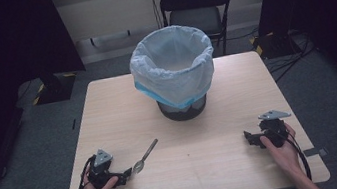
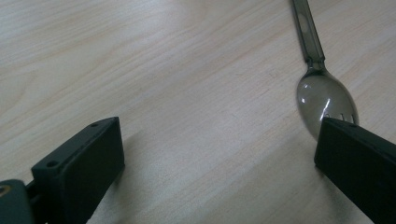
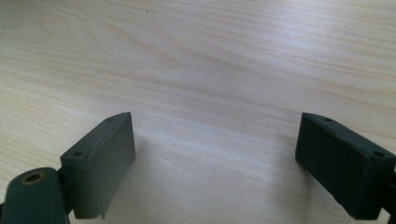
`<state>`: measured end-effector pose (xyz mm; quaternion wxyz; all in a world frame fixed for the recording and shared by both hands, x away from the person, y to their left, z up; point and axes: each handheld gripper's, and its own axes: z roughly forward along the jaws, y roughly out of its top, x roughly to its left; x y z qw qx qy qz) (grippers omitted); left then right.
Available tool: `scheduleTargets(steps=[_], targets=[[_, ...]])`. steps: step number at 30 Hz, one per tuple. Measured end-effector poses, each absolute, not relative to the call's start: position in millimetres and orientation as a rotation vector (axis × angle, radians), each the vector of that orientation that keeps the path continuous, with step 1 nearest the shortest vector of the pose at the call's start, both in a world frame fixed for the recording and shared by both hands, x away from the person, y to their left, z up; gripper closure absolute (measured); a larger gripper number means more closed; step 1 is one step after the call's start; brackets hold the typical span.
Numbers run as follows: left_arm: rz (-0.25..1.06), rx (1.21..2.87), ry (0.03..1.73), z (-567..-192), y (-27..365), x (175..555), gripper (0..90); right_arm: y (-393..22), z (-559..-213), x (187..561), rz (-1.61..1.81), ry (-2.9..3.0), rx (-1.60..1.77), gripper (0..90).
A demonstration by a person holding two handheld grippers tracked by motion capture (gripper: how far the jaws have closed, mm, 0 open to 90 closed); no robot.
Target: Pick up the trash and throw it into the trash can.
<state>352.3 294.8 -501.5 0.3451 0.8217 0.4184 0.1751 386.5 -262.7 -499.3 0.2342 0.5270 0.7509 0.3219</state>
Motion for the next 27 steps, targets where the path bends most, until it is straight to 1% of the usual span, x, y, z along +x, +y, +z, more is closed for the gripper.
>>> scheduleTargets(steps=[4,5,7,9,17,22,27], targets=[[0.449,2.135,1.093,-499.8,296.5,353.2,3.2,-263.1,-499.4,386.5,0.885,2.065,1.443,11.3],[0.450,2.135,1.102,-497.8,299.0,353.5,9.1,-263.1,-499.4,386.5,0.885,2.064,1.442,11.3],[0.450,2.118,1.116,-496.2,302.3,353.3,16.8,-263.0,-499.4,386.5,0.885,2.065,1.442,11.3],[0.434,2.116,1.114,-495.2,304.5,353.8,19.5,-263.0,-499.3,386.5,0.885,2.064,1.443,11.3],[0.423,2.083,1.100,-485.3,299.5,352.0,20.6,-263.0,-499.3,386.6,0.885,2.065,1.443,11.2],[0.412,2.050,1.026,-470.7,281.1,350.0,21.2,-263.0,-499.3,386.5,0.885,2.064,1.444,11.2],[0.395,2.057,0.990,-465.5,269.4,351.6,22.5,-263.0,-499.3,386.5,0.884,2.064,1.445,11.2]])
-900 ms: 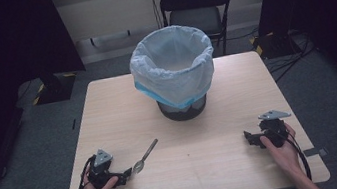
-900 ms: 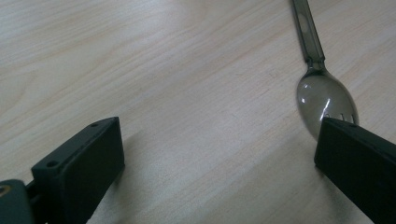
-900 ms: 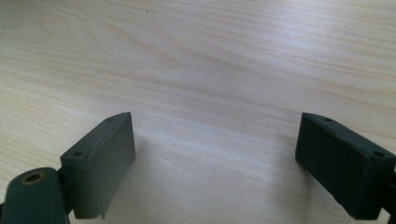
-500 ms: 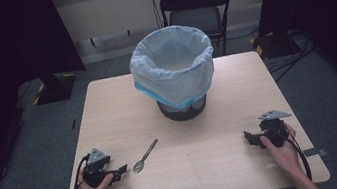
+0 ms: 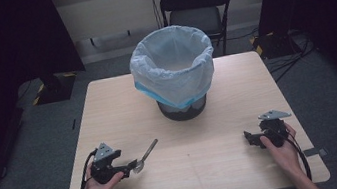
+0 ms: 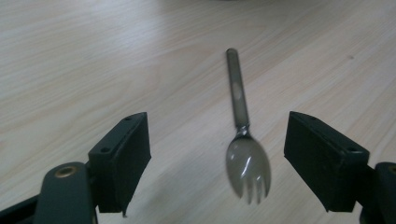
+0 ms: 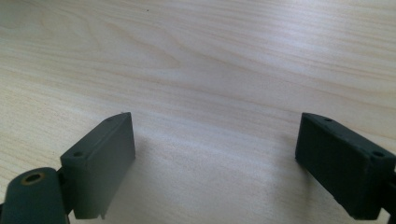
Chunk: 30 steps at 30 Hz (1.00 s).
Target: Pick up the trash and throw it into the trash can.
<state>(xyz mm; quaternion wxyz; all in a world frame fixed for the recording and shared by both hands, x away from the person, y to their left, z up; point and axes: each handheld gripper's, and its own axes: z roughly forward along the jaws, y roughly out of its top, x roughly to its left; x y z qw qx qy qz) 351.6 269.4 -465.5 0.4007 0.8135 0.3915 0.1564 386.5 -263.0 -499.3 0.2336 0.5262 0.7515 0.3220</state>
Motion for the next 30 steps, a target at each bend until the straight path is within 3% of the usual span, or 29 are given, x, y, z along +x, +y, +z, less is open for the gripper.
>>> scheduleTargets(steps=[13,23,30], targets=[[0.371,2.092,0.906,-461.9,238.9,358.3,26.3,-263.0,-499.4,386.6,0.886,2.064,1.443,11.2],[0.294,2.121,0.898,-464.3,221.4,391.6,37.5,-263.0,-499.4,386.6,0.886,2.064,1.443,11.2],[0.309,2.143,0.886,-469.6,214.5,395.3,42.8,-263.0,-499.4,386.6,0.886,2.064,1.443,11.2]])
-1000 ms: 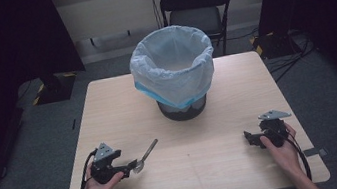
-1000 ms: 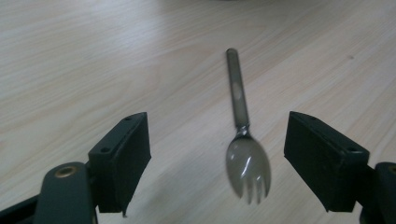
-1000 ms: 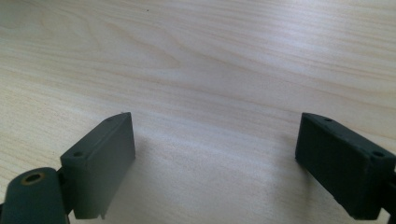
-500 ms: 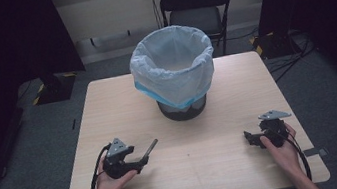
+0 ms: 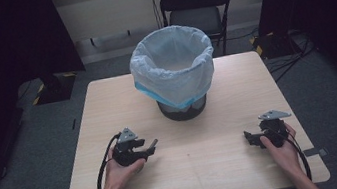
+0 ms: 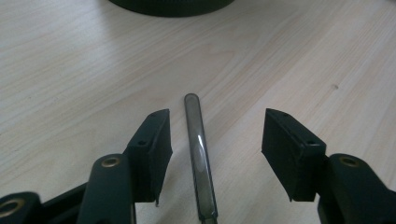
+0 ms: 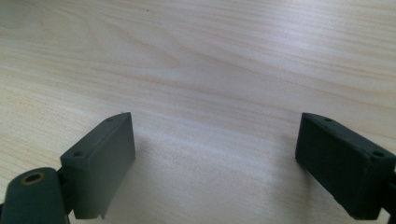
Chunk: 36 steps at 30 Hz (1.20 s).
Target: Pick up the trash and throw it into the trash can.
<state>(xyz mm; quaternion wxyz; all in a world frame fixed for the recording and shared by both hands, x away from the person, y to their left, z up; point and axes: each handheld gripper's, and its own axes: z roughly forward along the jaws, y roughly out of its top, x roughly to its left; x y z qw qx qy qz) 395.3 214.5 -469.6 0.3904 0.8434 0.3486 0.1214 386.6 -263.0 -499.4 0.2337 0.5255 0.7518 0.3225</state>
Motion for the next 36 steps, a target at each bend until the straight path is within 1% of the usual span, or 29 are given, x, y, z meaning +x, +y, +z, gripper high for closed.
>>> scheduleTargets(steps=[2,6,9,13,15,16,17,18,21,22,24,26,30,33,36], targets=[[0.278,2.141,0.903,-474.8,213.5,394.9,43.4,-263.0,-499.3,386.5,0.884,2.064,1.445,11.2],[0.281,2.159,0.907,-479.6,212.9,394.6,44.5,-263.0,-499.3,386.5,0.885,2.064,1.445,11.2],[0.278,2.215,0.911,-486.0,211.3,396.3,46.7,-263.0,-499.4,386.6,0.886,2.064,1.443,11.2],[0.286,2.209,0.912,-487.7,210.1,396.2,48.8,-263.0,-499.4,386.6,0.885,2.064,1.442,11.3],[0.326,2.223,0.902,-487.8,210.2,395.1,53.4,-263.0,-499.4,386.6,0.886,2.064,1.443,11.2],[0.326,2.223,0.902,-487.8,210.2,395.1,56.1,-263.0,-499.4,386.6,0.886,2.064,1.443,11.2],[0.343,2.225,0.899,-488.2,210.6,394.5,56.1,-263.0,-499.4,386.5,0.886,2.064,1.443,11.2],[0.355,2.218,0.893,-488.7,212.3,395.2,60.2,-263.0,-499.4,386.5,0.885,2.064,1.443,11.3],[0.345,2.208,0.898,-489.0,214.0,395.9,65.3,-263.0,-499.4,386.5,0.886,2.064,1.443,11.2],[0.345,2.208,0.898,-489.0,214.0,395.9,71.8,-263.0,-499.4,386.5,0.886,2.064,1.443,11.2],[0.331,2.208,0.885,-489.1,214.8,396.7,78.0,-263.0,-499.3,386.5,0.885,2.064,1.444,11.3],[0.330,2.211,0.885,-488.8,214.6,397.1,79.6,-263.0,-499.3,386.5,0.885,2.064,1.444,11.3],[0.309,2.201,0.898,-488.6,216.7,398.6,79.8,-263.0,-499.4,386.6,0.886,2.064,1.442,11.2],[0.270,2.177,0.922,-489.0,219.2,400.2,79.9,-263.0,-499.4,386.6,0.886,2.064,1.443,11.2],[0.265,2.163,0.915,-487.0,219.9,399.4,79.9,-263.0,-499.4,386.6,0.886,2.064,1.443,11.2]])
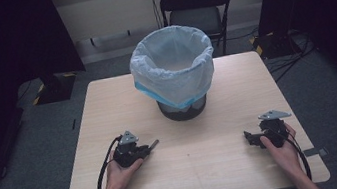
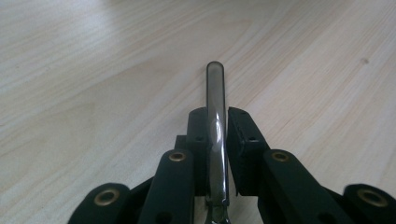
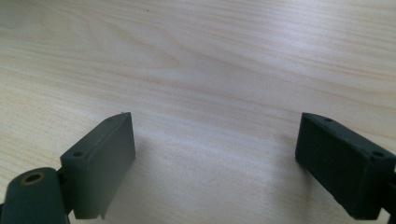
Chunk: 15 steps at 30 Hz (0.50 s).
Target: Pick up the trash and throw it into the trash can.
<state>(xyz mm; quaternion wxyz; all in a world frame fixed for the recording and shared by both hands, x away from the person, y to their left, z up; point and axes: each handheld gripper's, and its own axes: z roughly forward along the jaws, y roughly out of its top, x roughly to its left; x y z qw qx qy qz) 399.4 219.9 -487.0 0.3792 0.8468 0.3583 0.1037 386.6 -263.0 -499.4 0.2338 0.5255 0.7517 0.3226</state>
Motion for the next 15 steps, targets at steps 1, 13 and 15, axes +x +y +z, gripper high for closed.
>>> scheduleTargets(steps=[1,13,15], targets=[[0.262,2.127,0.911,-482.5,221.4,399.0,79.9,-263.0,-499.3,386.5,0.885,2.064,1.444,11.2],[0.269,1.974,0.888,-451.1,230.0,394.2,79.9,-263.0,-499.3,386.5,0.885,2.064,1.445,11.3],[0.273,1.966,0.884,-449.6,232.0,393.6,79.9,-263.0,-499.3,386.5,0.885,2.064,1.445,11.3]])
